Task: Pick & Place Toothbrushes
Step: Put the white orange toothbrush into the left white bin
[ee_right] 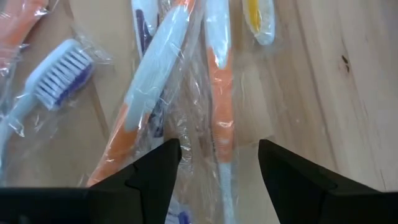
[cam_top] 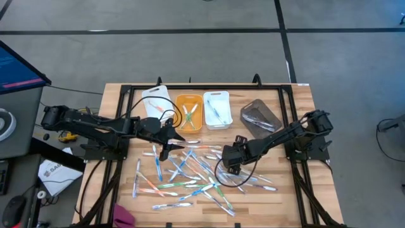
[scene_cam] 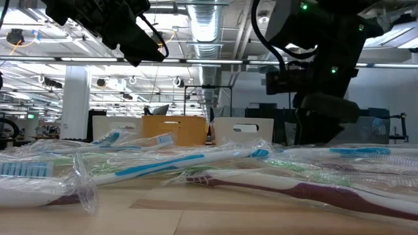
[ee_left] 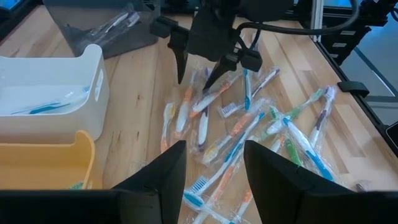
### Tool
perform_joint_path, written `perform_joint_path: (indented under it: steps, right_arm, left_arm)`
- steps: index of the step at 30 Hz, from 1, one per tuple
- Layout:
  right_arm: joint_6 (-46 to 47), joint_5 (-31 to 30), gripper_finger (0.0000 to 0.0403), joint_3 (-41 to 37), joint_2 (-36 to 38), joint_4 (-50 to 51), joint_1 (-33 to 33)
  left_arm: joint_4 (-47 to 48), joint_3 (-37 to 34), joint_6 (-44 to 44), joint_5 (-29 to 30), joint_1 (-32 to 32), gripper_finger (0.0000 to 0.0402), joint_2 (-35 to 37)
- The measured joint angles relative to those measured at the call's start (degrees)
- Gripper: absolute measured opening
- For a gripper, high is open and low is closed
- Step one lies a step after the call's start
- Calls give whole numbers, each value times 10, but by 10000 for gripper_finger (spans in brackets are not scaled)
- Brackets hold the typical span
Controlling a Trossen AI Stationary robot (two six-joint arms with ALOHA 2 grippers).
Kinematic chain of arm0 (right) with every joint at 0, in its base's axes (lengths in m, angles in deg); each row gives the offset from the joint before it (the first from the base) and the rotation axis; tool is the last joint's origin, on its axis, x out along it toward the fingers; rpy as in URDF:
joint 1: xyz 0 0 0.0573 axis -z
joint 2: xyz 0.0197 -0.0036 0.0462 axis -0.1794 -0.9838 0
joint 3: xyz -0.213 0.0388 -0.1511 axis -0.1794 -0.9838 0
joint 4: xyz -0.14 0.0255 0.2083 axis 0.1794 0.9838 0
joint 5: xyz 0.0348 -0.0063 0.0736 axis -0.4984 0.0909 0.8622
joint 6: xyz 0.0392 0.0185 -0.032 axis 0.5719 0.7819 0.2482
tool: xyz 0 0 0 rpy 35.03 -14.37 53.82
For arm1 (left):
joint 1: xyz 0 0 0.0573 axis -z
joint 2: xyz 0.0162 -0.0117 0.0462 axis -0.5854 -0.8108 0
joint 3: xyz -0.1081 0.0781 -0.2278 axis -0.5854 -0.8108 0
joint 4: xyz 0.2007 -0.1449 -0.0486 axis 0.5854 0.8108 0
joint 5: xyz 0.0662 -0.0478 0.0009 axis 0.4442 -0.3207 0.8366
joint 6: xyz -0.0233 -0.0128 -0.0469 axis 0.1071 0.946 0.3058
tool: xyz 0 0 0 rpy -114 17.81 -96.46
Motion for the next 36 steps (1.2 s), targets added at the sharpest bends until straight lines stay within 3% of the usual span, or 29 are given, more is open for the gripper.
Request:
perform_joint_path:
  steps: [6,16,29,36]
  right_arm:
    - [-3,23,188,7,11,14,2]
    - [-18,28,16,7,17,32,3]
    - [-19,13,6,11,17,40,-2]
    - [-13,-6,1,61,13,145,-12]
  left_arm:
    - [0,0,0,0,0,154,0]
    - [1,0,0,0,0,154,0]
    - [1,0,0,0,0,154,0]
    - [1,0,0,0,0,154,0]
